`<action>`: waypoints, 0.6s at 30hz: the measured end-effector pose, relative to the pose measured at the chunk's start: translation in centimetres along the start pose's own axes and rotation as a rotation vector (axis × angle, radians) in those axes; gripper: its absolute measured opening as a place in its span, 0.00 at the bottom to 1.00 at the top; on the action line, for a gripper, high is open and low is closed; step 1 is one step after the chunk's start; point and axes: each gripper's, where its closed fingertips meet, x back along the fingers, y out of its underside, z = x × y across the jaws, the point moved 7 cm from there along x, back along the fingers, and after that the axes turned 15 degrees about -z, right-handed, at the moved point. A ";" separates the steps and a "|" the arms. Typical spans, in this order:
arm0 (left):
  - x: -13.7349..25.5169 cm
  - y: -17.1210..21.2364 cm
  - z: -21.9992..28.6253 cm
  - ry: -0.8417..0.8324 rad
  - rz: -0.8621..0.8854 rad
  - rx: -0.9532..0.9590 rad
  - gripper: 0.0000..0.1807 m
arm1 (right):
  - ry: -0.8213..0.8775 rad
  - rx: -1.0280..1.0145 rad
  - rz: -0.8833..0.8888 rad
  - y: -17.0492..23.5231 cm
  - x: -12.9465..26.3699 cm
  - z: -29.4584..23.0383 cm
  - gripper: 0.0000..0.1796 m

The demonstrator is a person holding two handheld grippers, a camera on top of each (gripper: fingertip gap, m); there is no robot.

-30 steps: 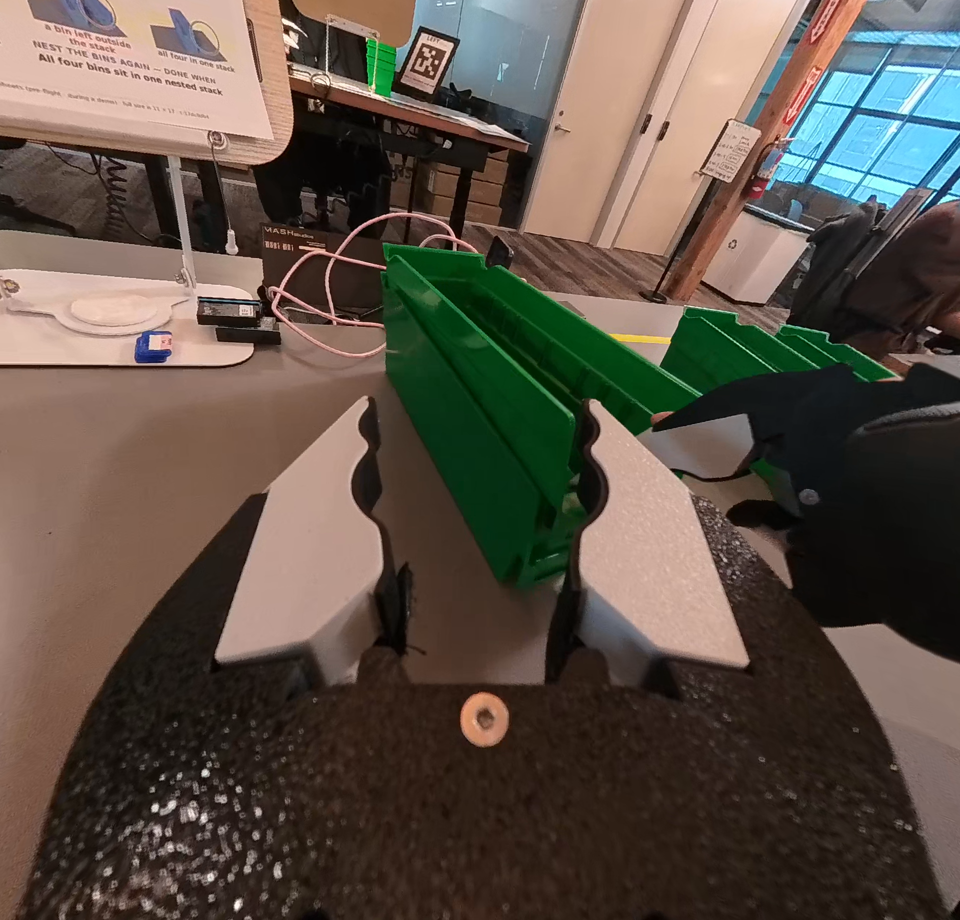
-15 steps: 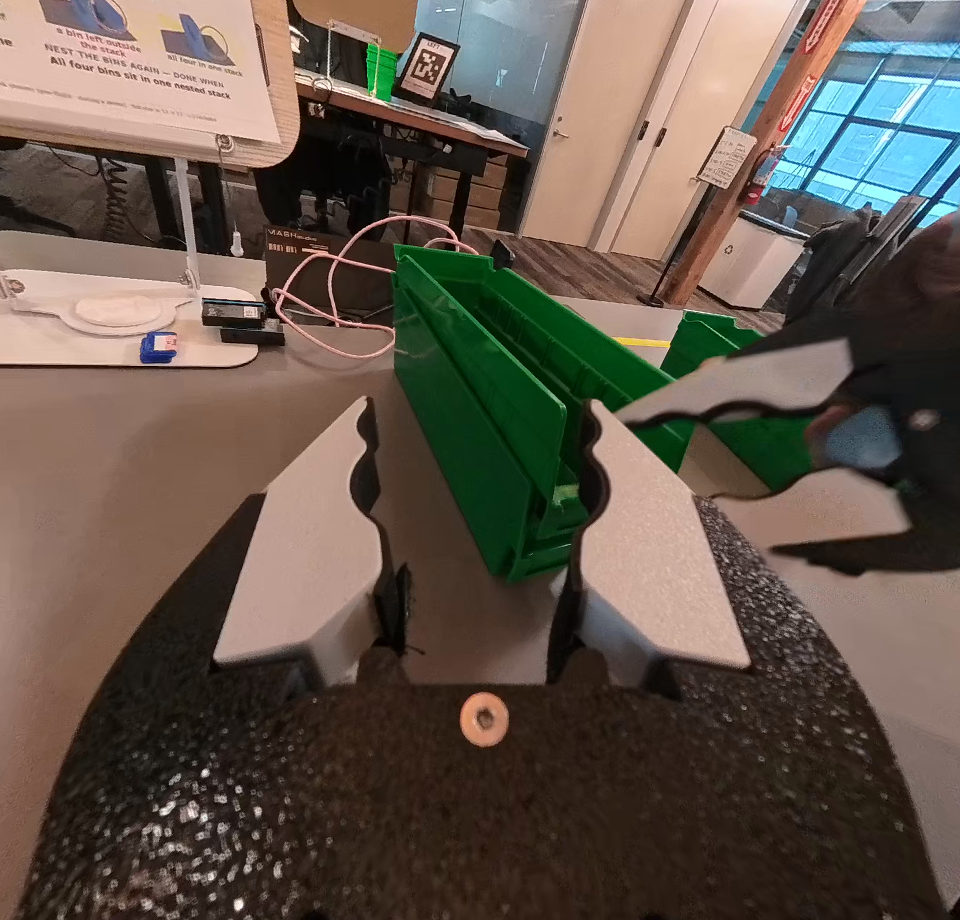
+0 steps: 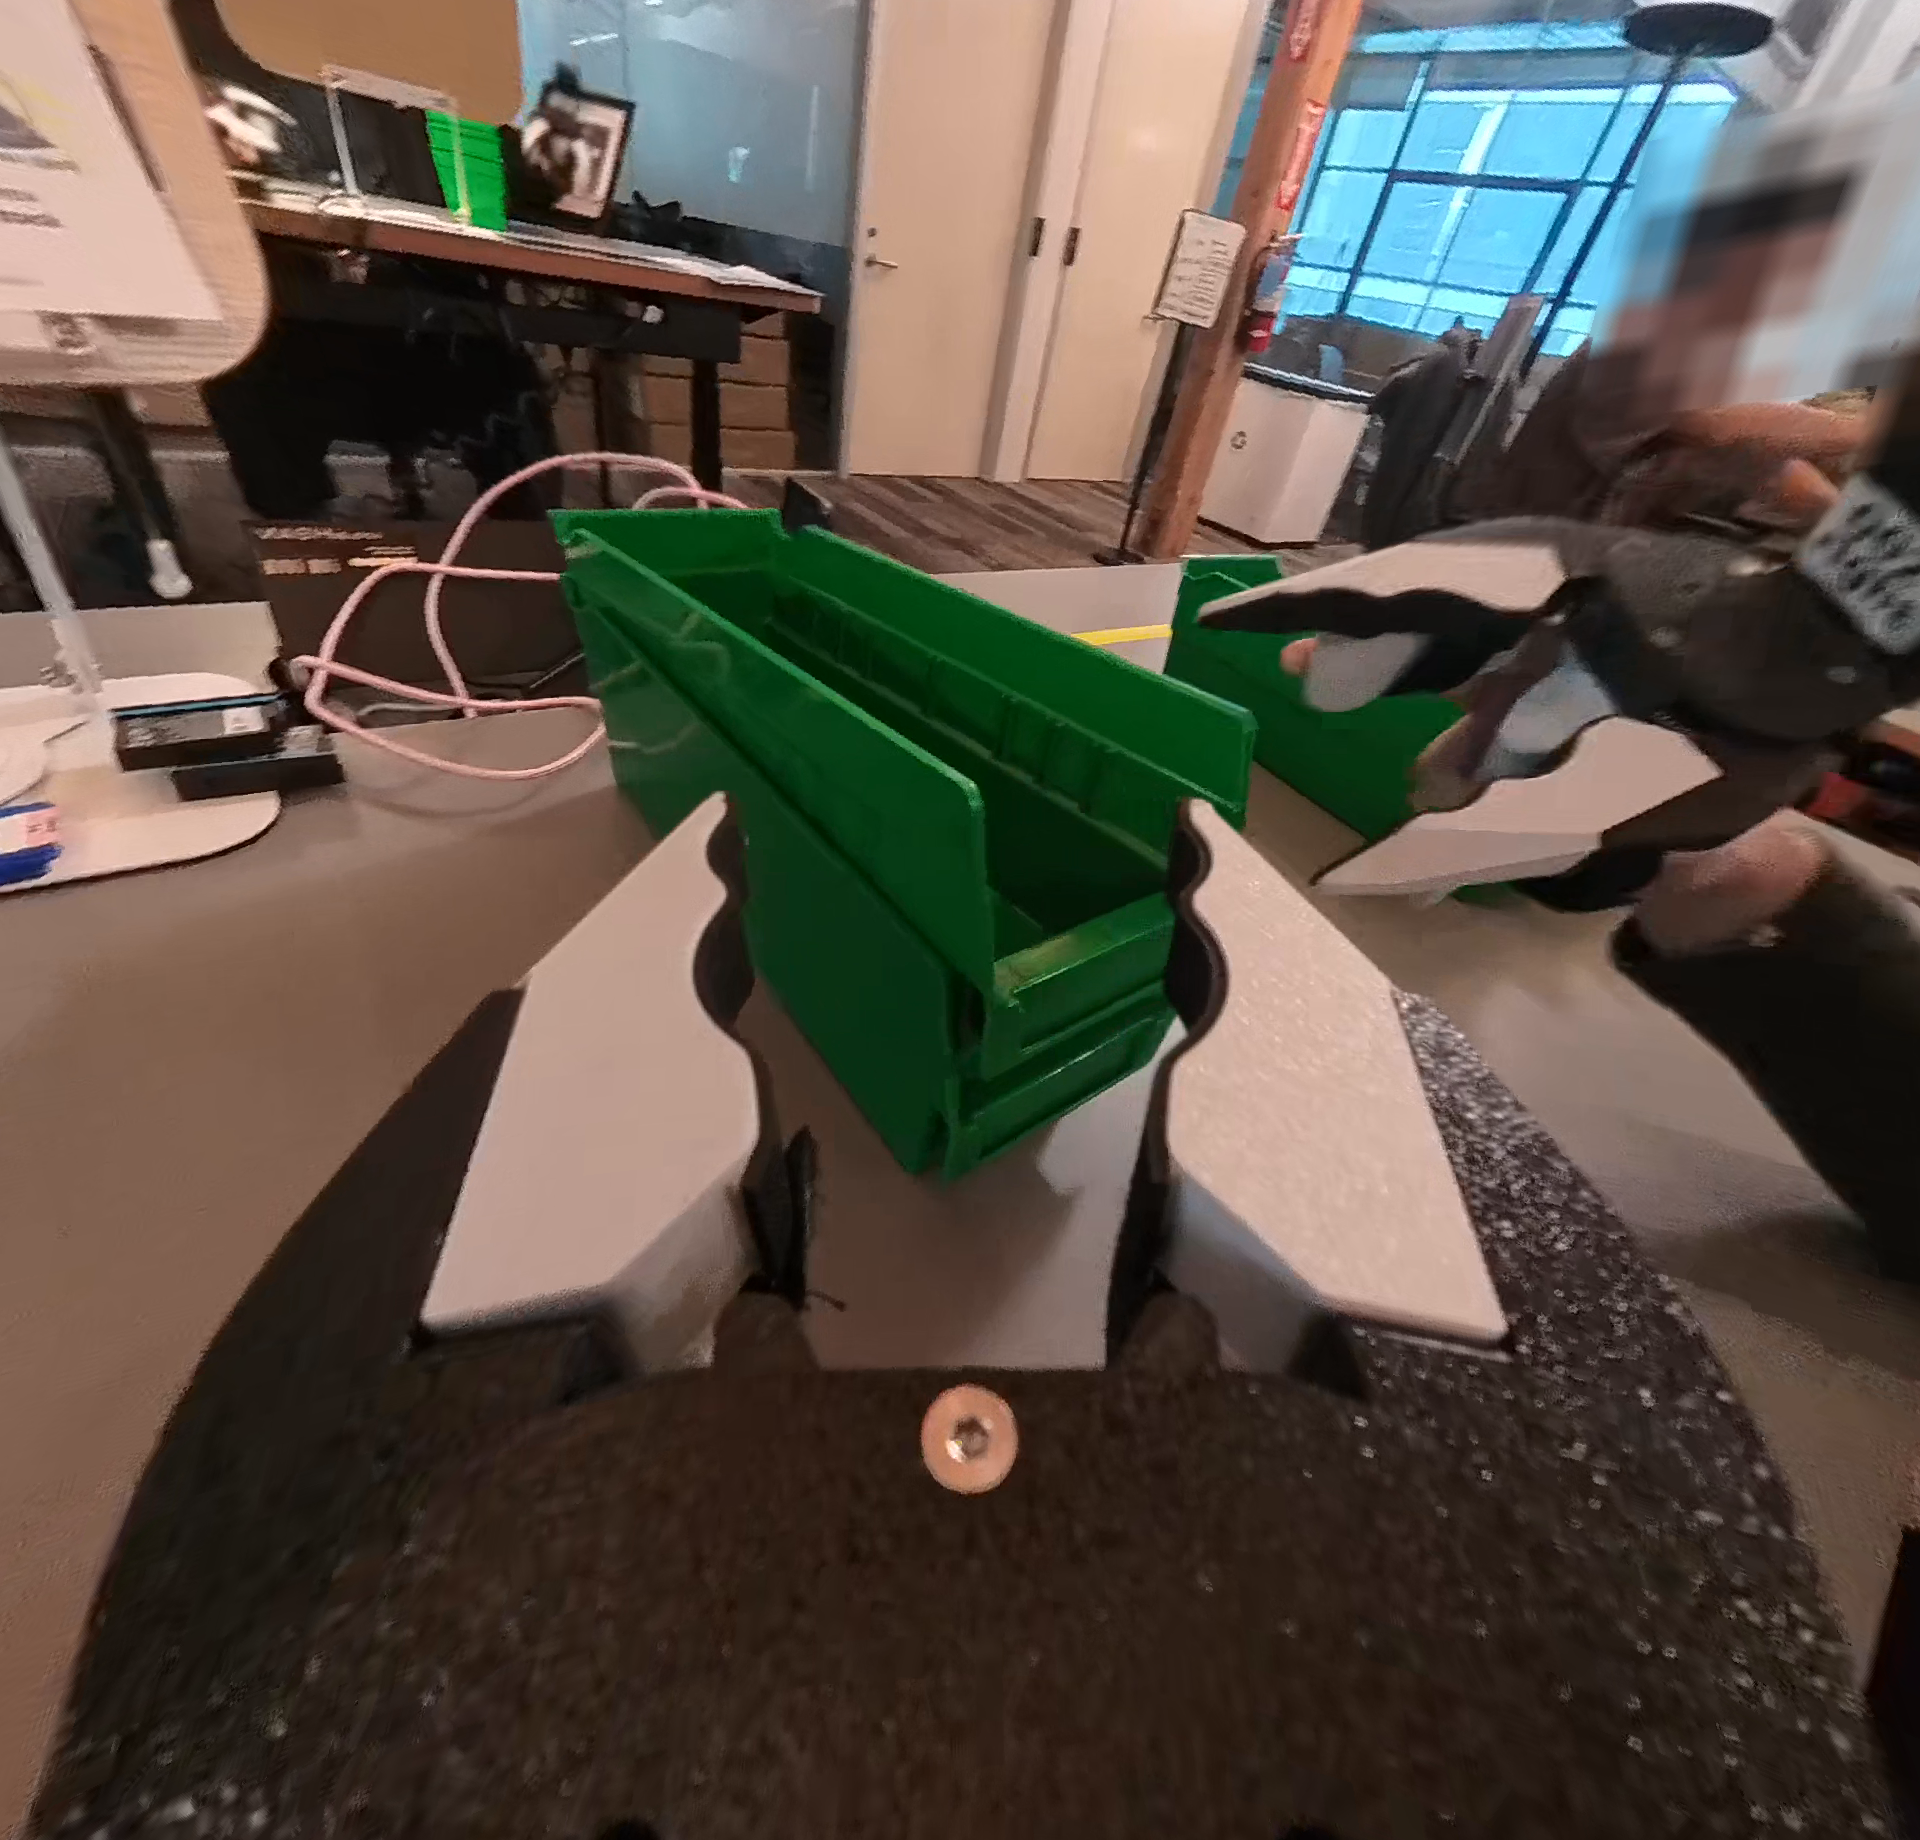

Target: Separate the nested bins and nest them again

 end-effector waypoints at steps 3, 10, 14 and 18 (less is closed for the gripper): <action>-1.1 0.1 0.2 0.021 0.037 0.002 0.43 | 0.025 -0.089 0.094 1.3 -1.4 0.3 0.48; -3.0 0.4 0.3 -0.140 0.044 0.019 0.33 | 0.268 -0.284 0.133 1.9 -3.0 -0.4 0.34; -3.7 0.4 0.8 -0.302 0.039 -0.065 0.19 | 0.465 -0.246 0.124 1.6 -2.7 -1.3 0.20; -4.0 0.3 1.5 -0.445 0.043 -0.205 0.06 | 0.583 -0.149 0.110 1.0 -2.4 -1.9 0.13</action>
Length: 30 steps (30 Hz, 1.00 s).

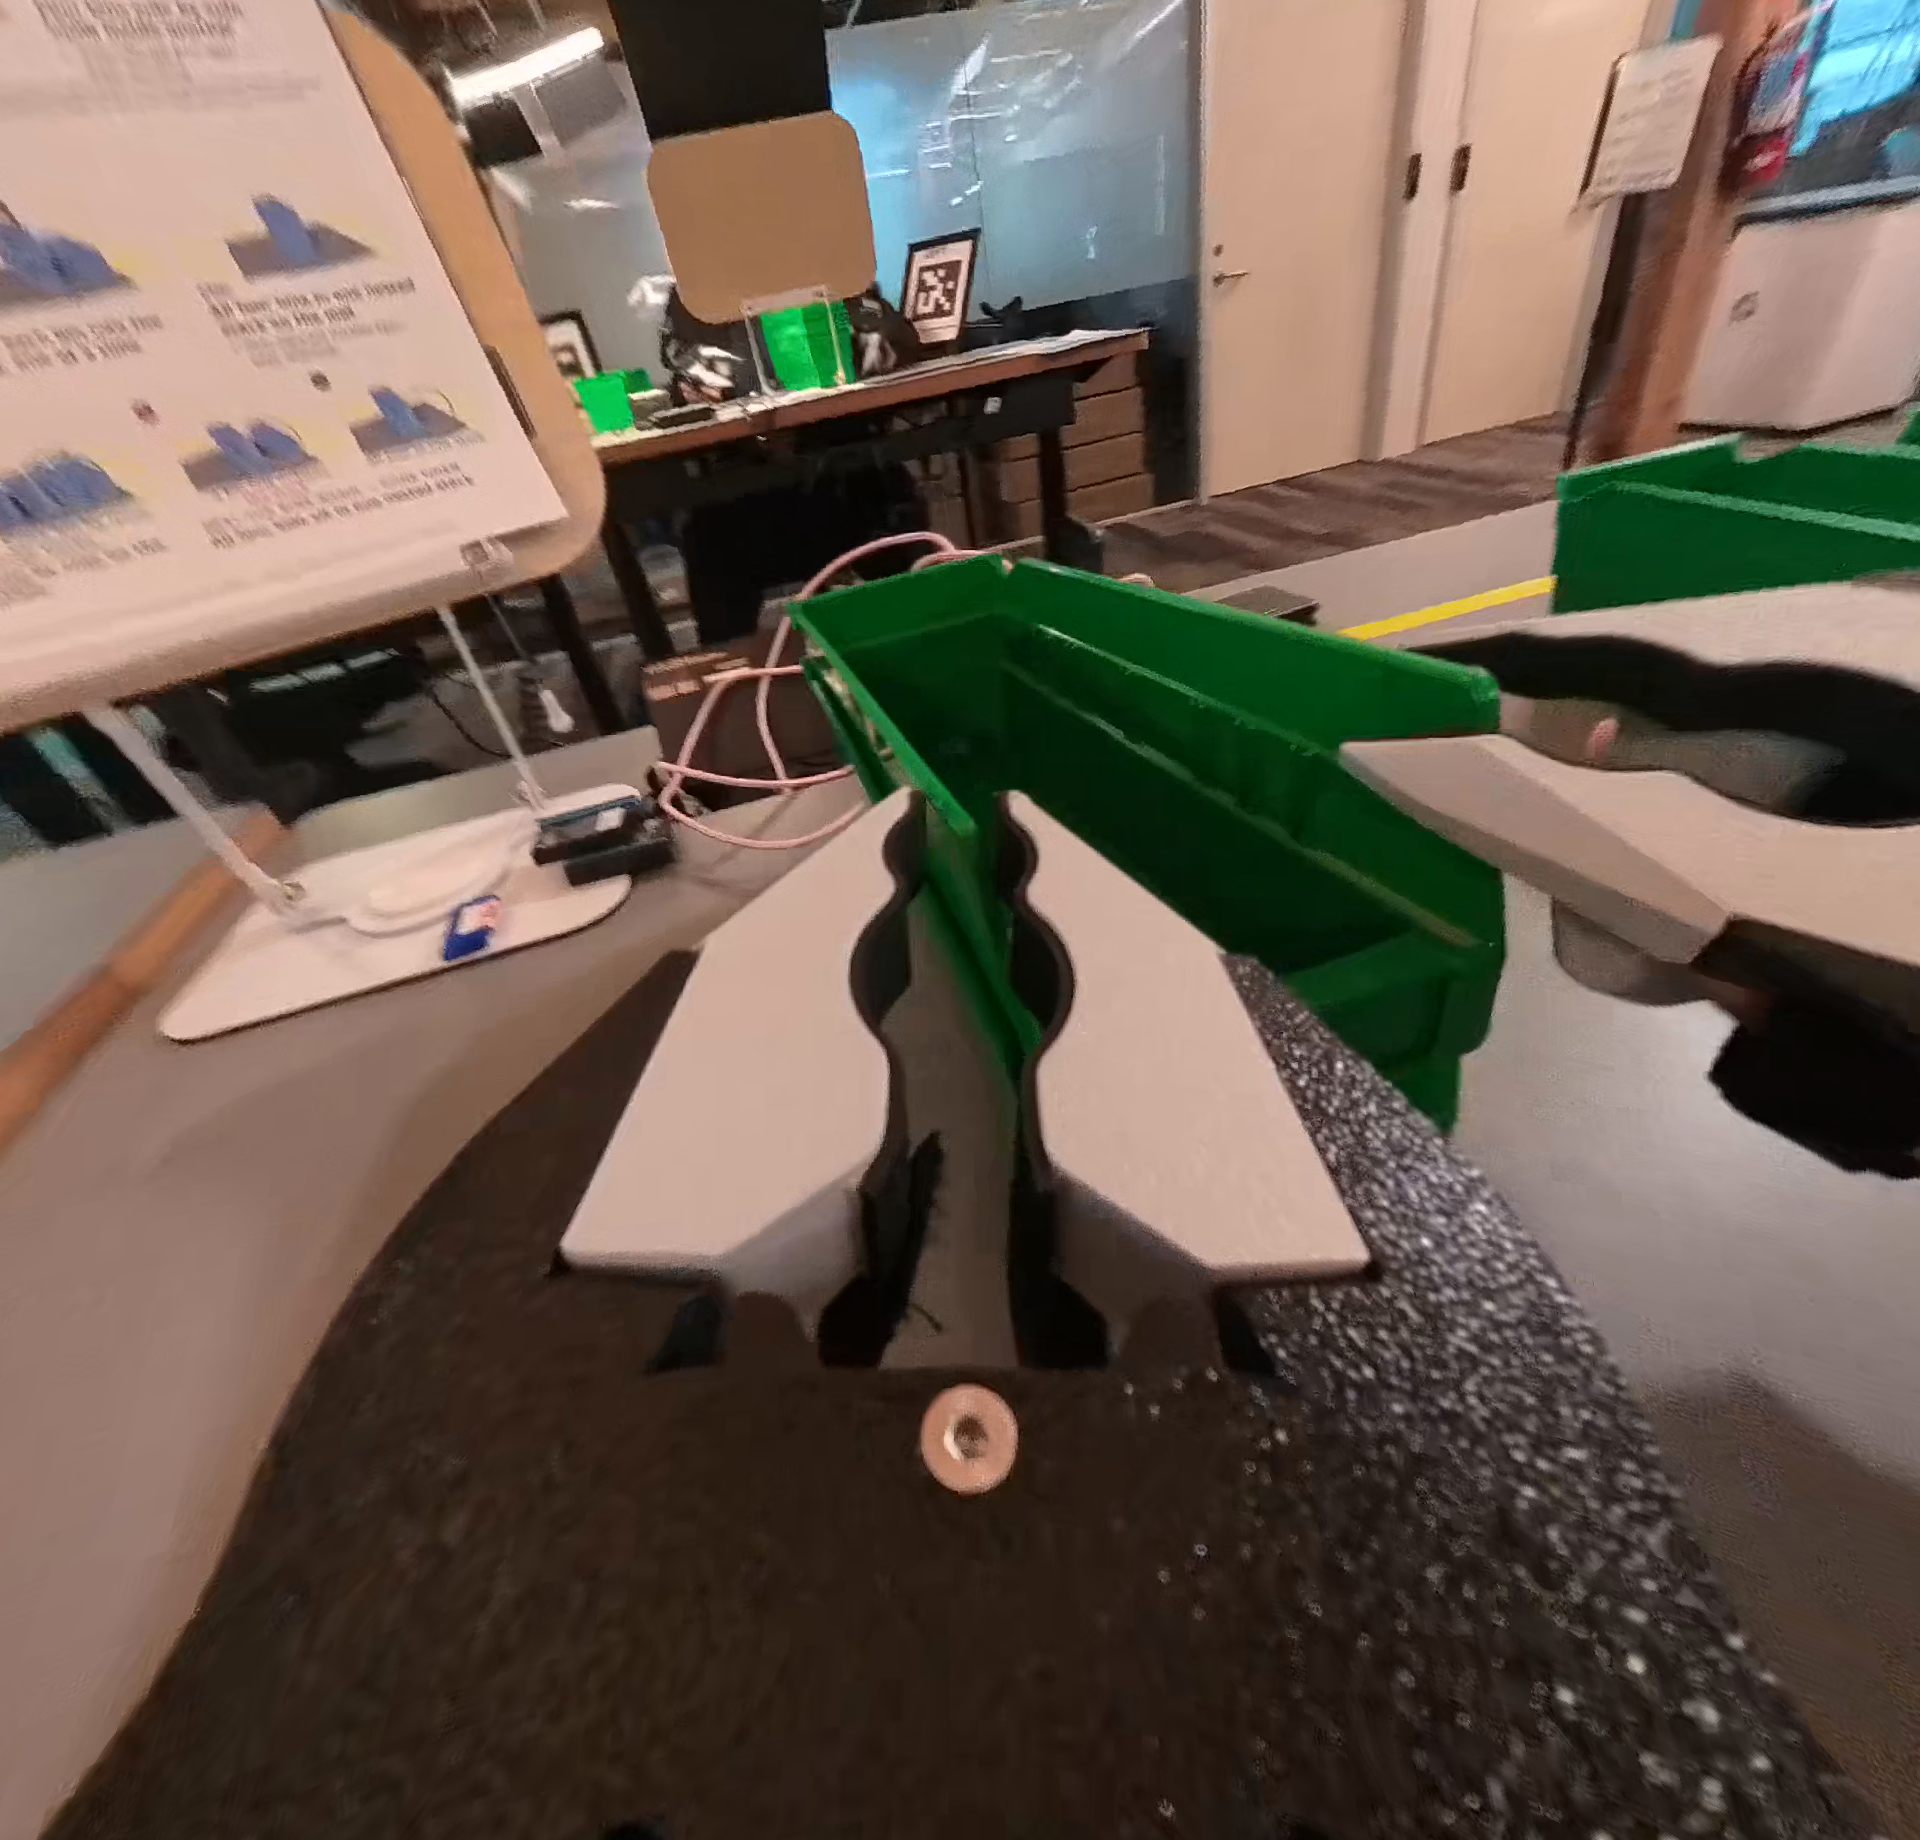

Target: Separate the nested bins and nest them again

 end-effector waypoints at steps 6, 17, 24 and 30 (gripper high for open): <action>-0.2 0.0 0.1 -0.040 -0.003 -0.028 0.05 | 0.029 -0.008 -0.045 -0.1 0.0 0.0 0.13; -0.8 0.2 0.3 -0.019 -0.023 0.003 0.04 | -0.016 -0.072 -0.143 0.1 -0.5 -0.1 0.09; -0.9 0.6 0.4 -0.018 0.047 -0.033 0.03 | 0.026 -0.031 -0.060 0.6 -0.6 -0.4 0.08; -0.5 1.4 -0.1 -0.024 0.092 0.001 0.03 | 0.033 -0.001 -0.027 0.7 -0.7 -1.3 0.08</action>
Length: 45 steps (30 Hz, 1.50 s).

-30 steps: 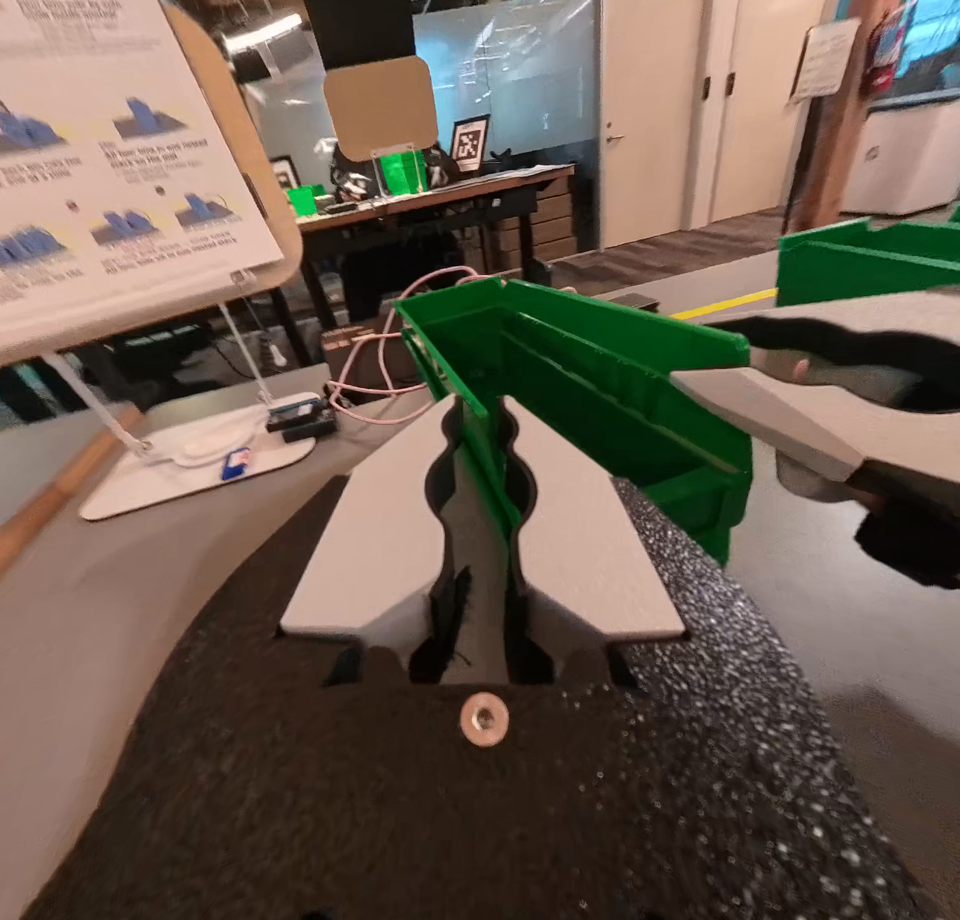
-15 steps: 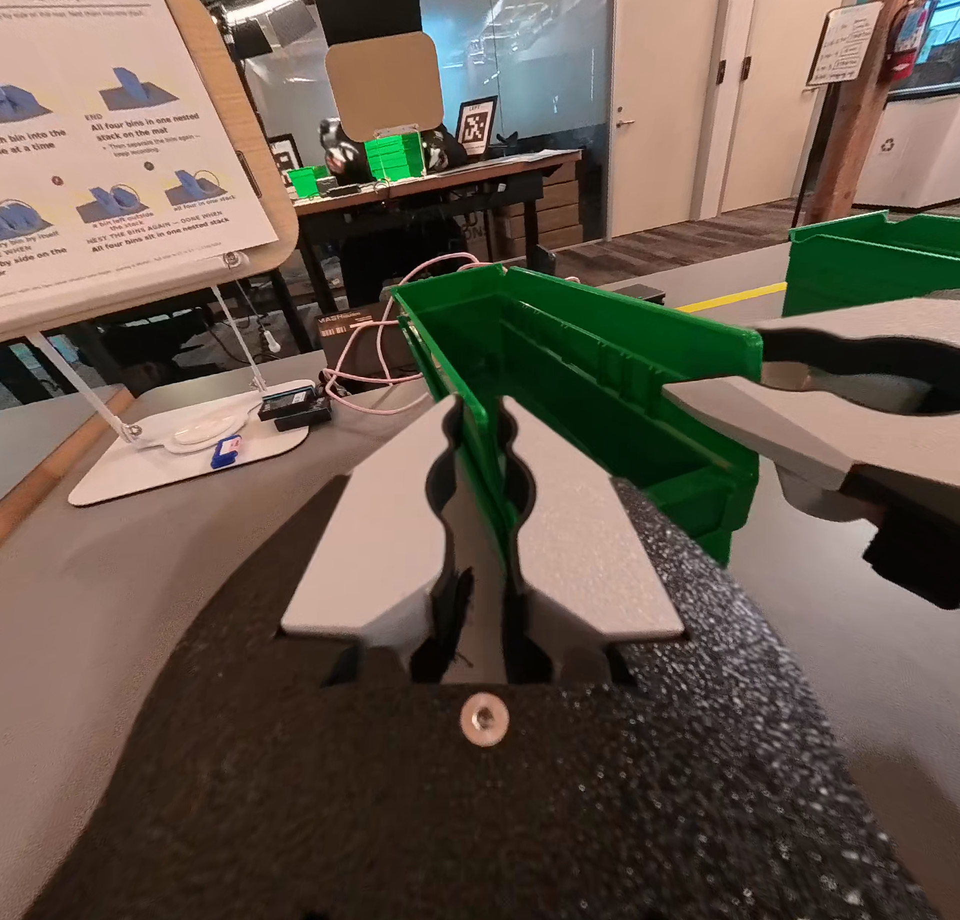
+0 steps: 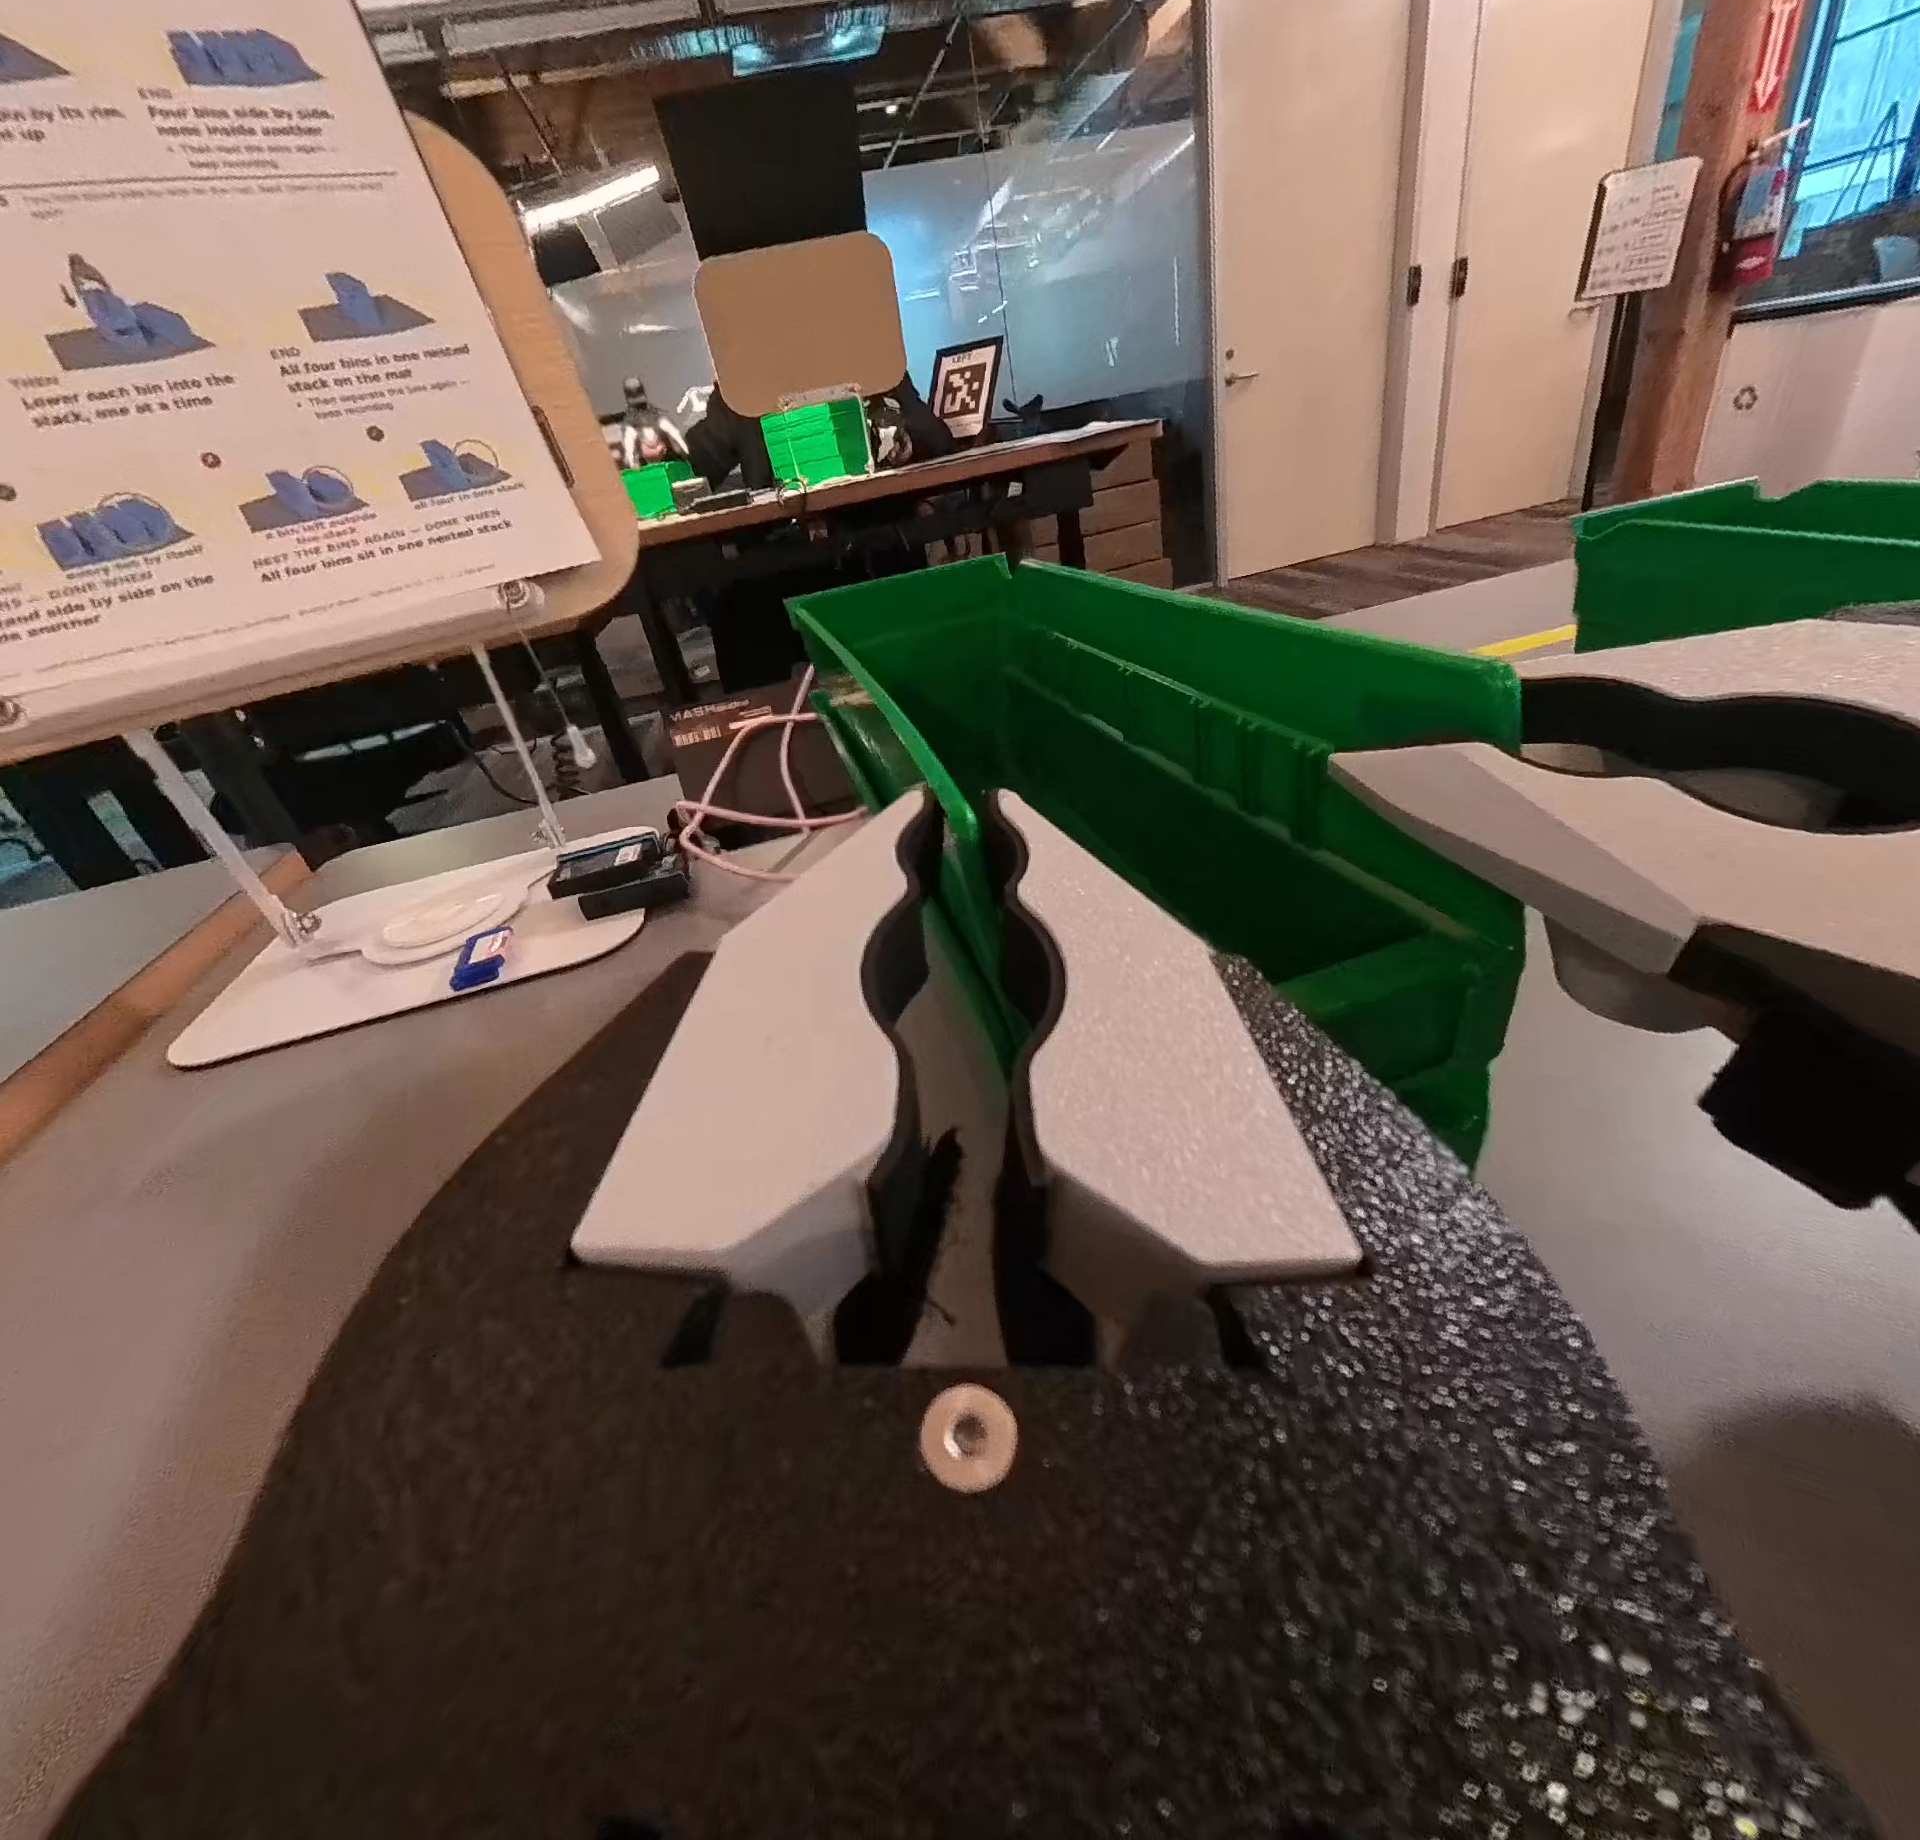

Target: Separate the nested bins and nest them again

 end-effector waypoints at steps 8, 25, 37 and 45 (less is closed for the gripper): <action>-0.4 1.0 0.0 0.001 -0.053 0.016 0.04 | -0.003 0.020 -0.042 0.8 -0.4 -0.3 0.09; -0.4 1.5 0.0 0.021 -0.084 0.048 0.04 | -0.054 -0.025 -0.071 1.3 -0.4 -0.5 0.10; 1.2 0.1 -0.7 -0.008 0.070 0.086 0.22 | -0.023 -0.067 0.048 0.6 0.8 0.7 0.17; 2.5 0.3 -4.1 -0.100 0.172 0.203 0.22 | 0.122 -0.123 0.113 0.7 2.1 4.9 0.11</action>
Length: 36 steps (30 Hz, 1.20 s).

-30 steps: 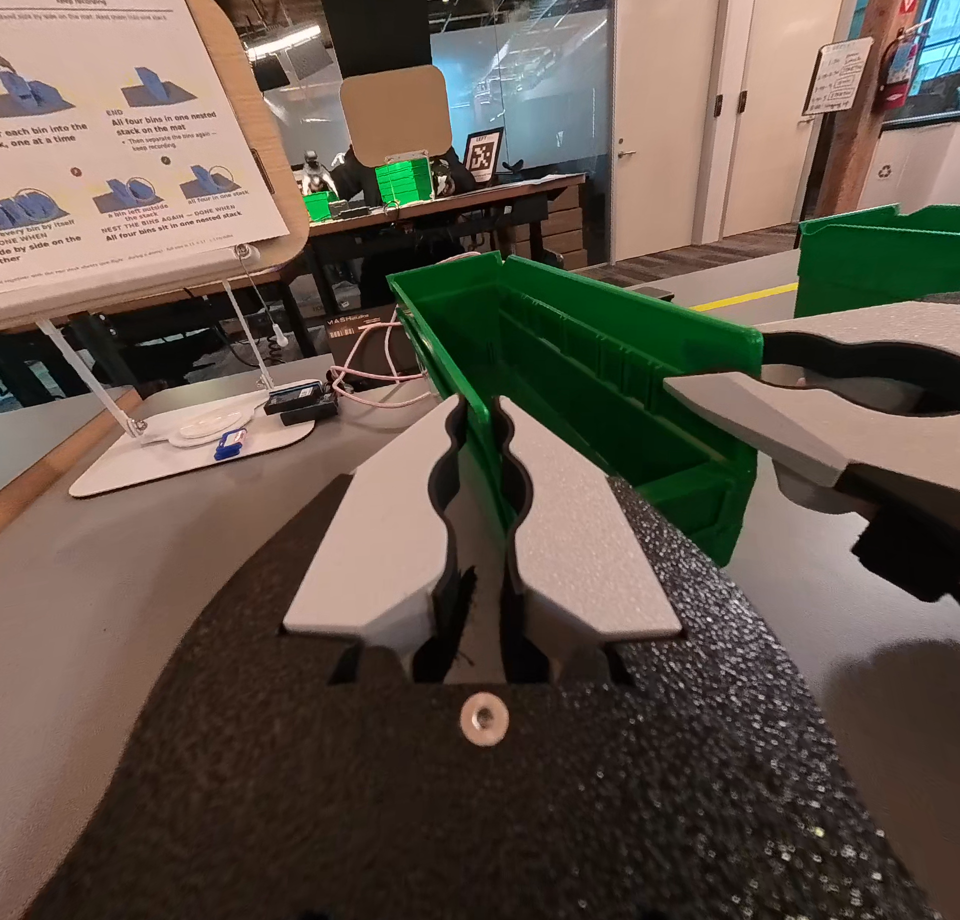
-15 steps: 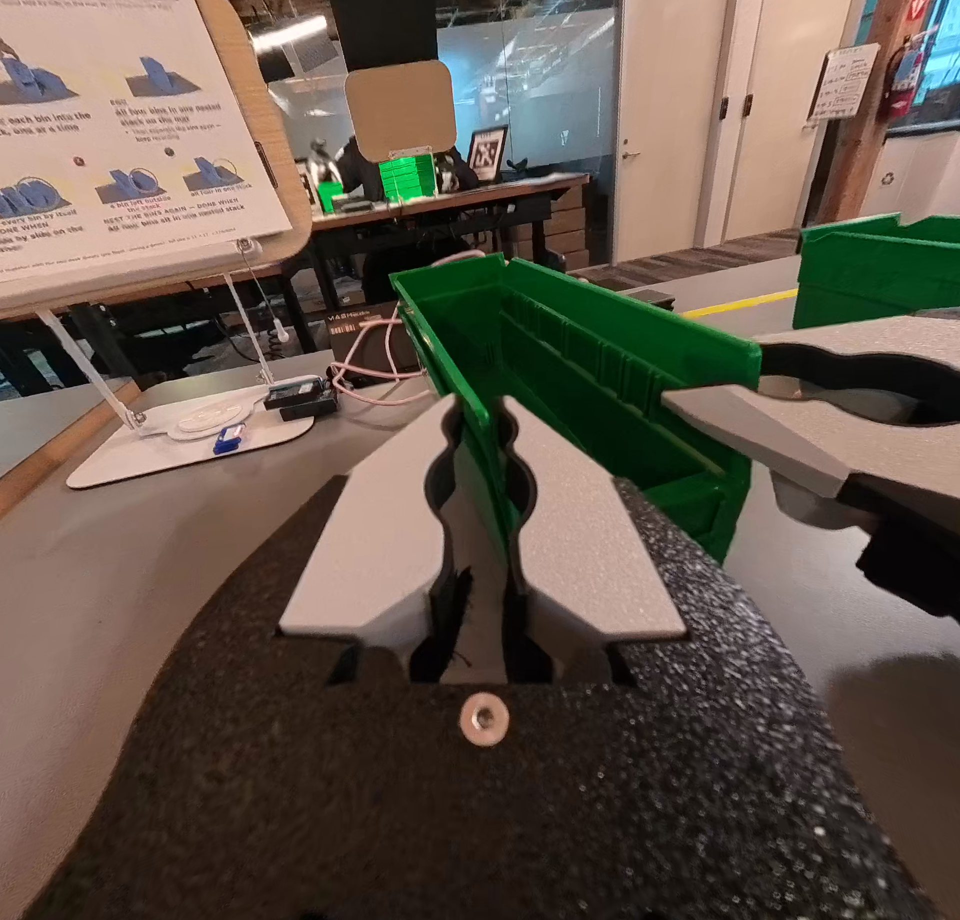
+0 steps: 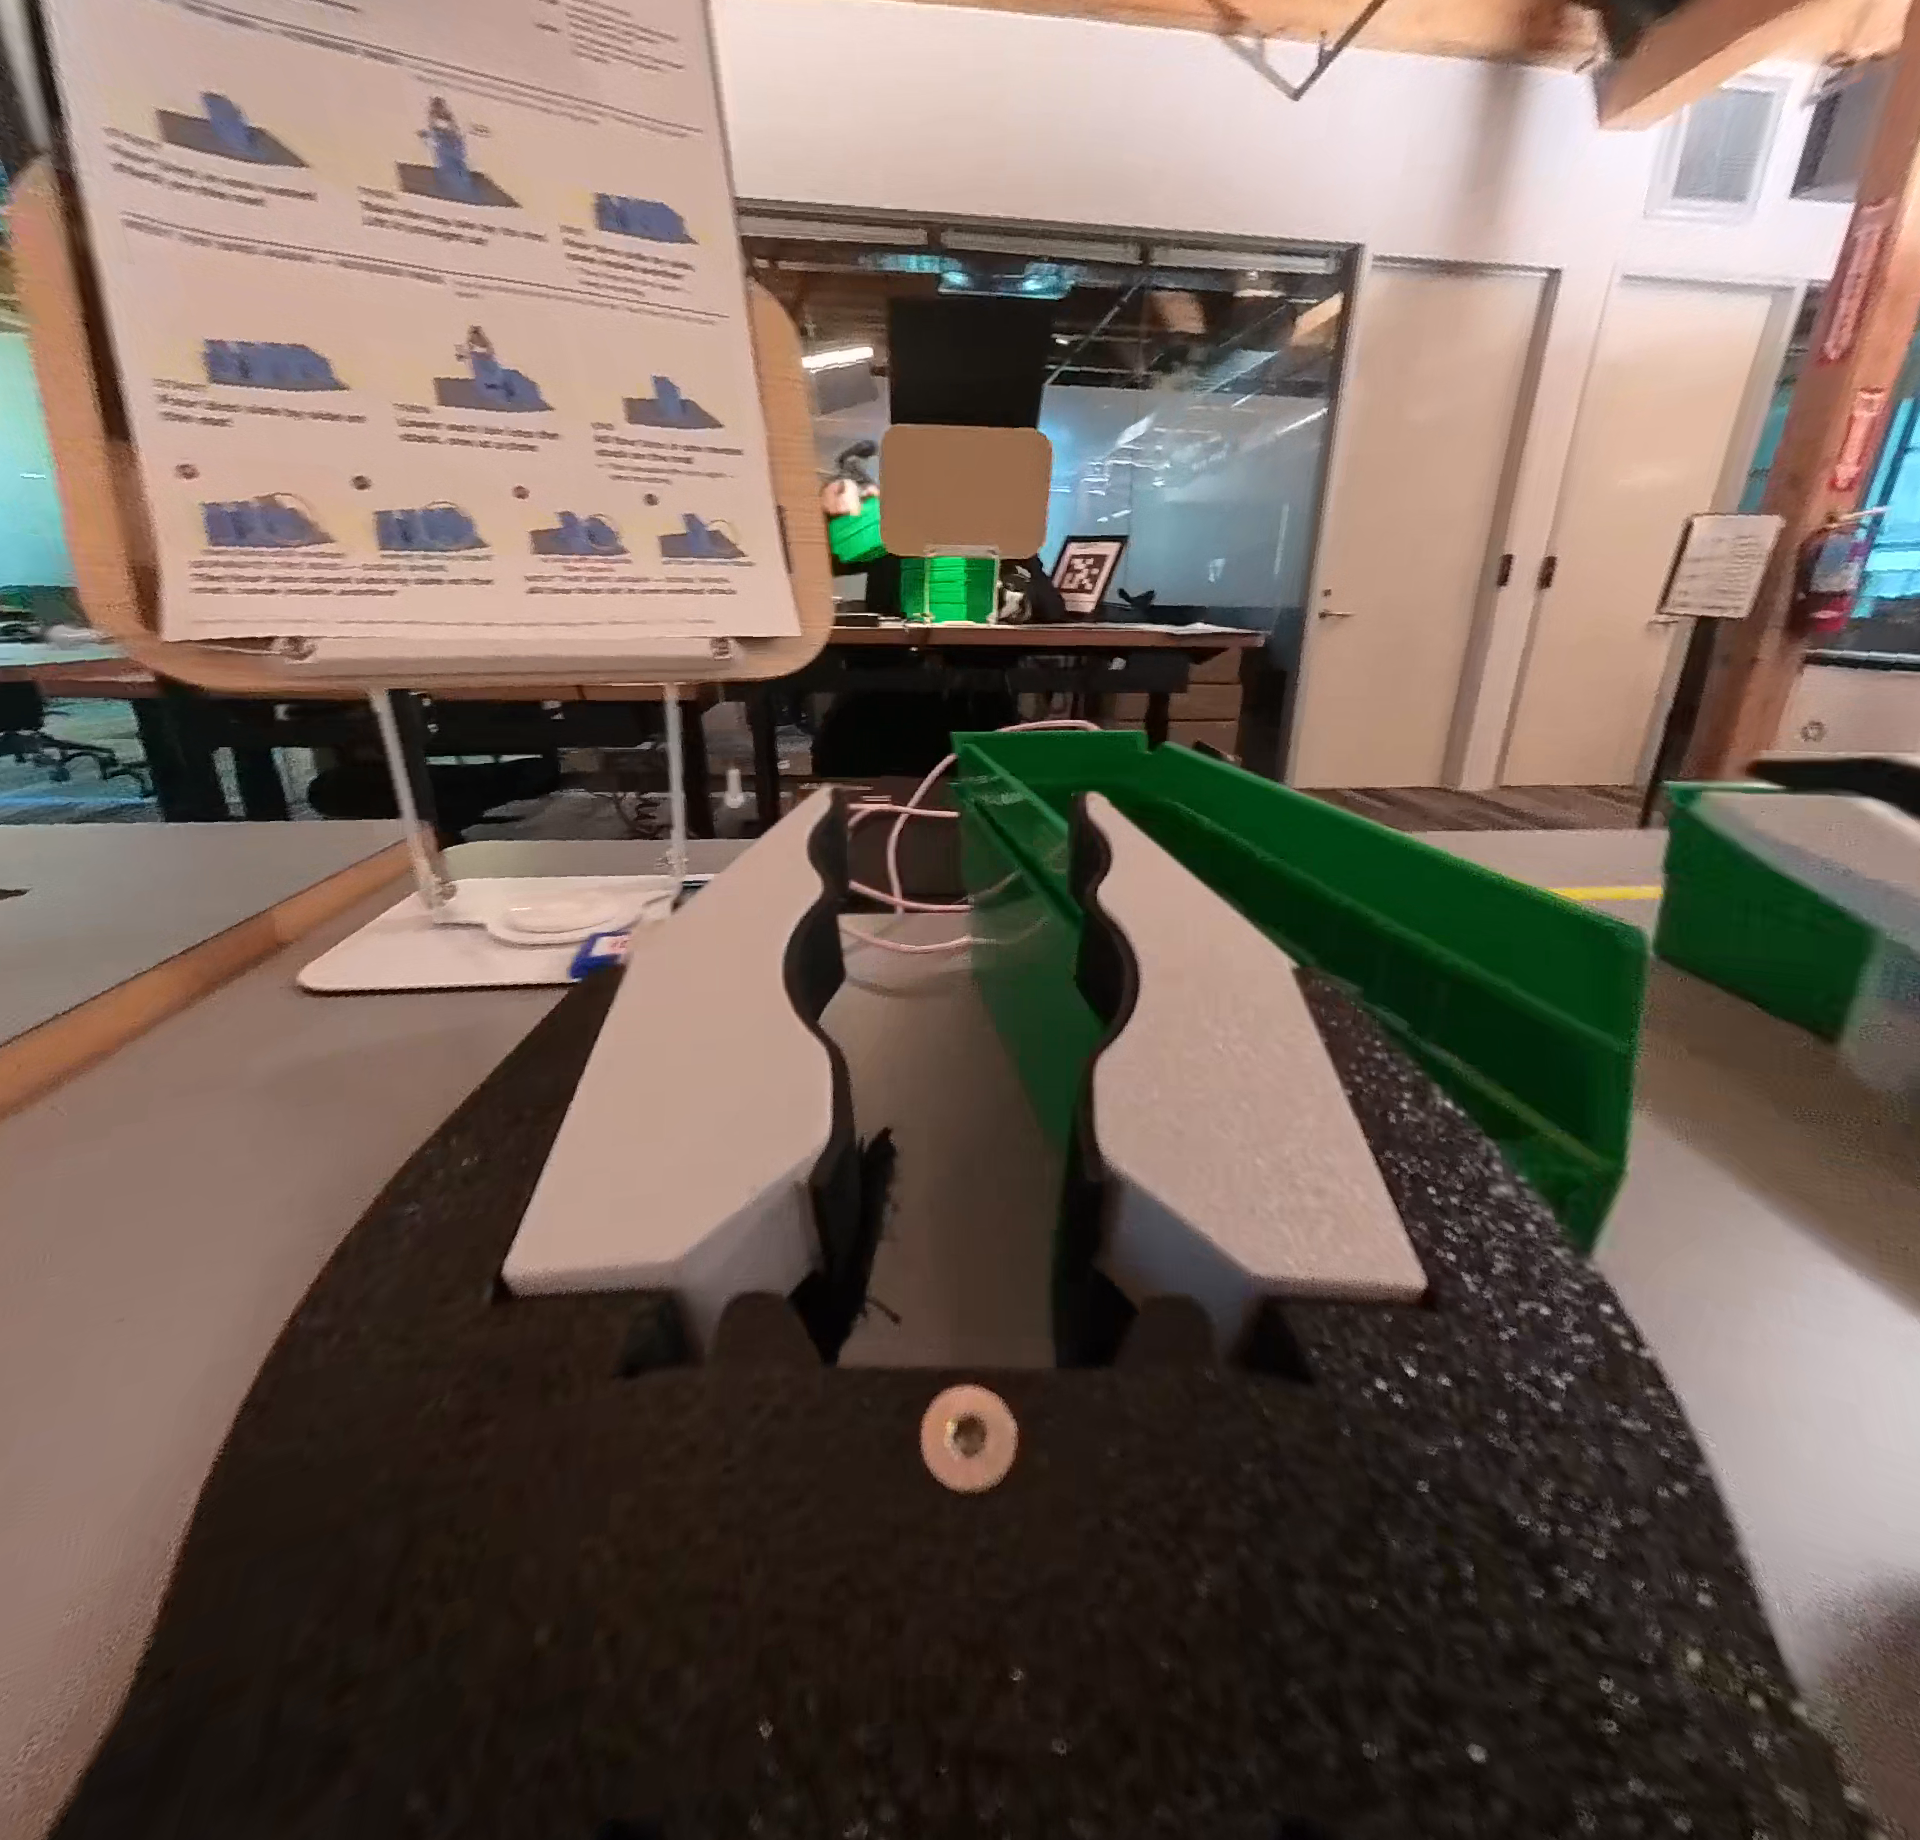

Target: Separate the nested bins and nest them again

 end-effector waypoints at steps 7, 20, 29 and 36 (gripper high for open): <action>0.7 0.4 -2.8 -0.042 0.005 0.101 0.20 | 0.129 -0.042 -0.031 1.6 0.7 5.7 0.09; 1.4 2.0 -4.3 -0.057 -0.076 0.124 0.19 | 0.321 0.040 -0.110 2.5 8.3 15.0 0.11; 2.0 2.3 -3.3 -0.051 -0.091 0.060 0.19 | 0.502 -0.162 -0.228 7.0 13.2 23.9 0.14; 2.4 2.3 -3.1 -0.065 -0.078 0.028 0.17 | 0.430 -0.242 -0.417 9.4 12.1 24.5 0.20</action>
